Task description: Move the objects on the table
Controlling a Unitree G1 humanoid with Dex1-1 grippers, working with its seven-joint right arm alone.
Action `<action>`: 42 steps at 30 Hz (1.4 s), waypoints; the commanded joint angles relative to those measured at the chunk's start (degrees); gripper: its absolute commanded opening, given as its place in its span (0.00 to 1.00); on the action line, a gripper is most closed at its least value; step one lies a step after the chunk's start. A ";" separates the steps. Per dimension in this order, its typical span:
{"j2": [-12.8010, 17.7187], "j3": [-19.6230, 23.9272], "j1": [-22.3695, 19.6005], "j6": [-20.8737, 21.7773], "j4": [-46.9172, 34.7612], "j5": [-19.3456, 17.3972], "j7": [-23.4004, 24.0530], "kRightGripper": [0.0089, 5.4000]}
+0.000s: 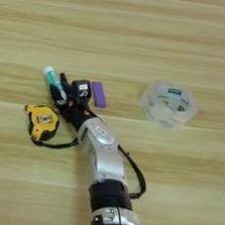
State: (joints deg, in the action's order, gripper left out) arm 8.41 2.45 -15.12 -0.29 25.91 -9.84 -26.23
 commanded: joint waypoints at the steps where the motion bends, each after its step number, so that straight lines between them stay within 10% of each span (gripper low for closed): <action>1: 2.08 -0.41 -3.79 3.86 0.41 3.98 3.37 0.30; 10: 5.51 -2.05 -5.38 10.83 6.47 12.29 8.03 0.30; 24: 5.87 -3.77 -5.27 12.85 8.65 13.55 6.83 0.30; 42: 5.77 -4.23 -4.82 12.86 7.84 12.80 6.29 0.69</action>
State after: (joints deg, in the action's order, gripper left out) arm 13.28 -1.81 -17.76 12.99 35.85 2.91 -19.93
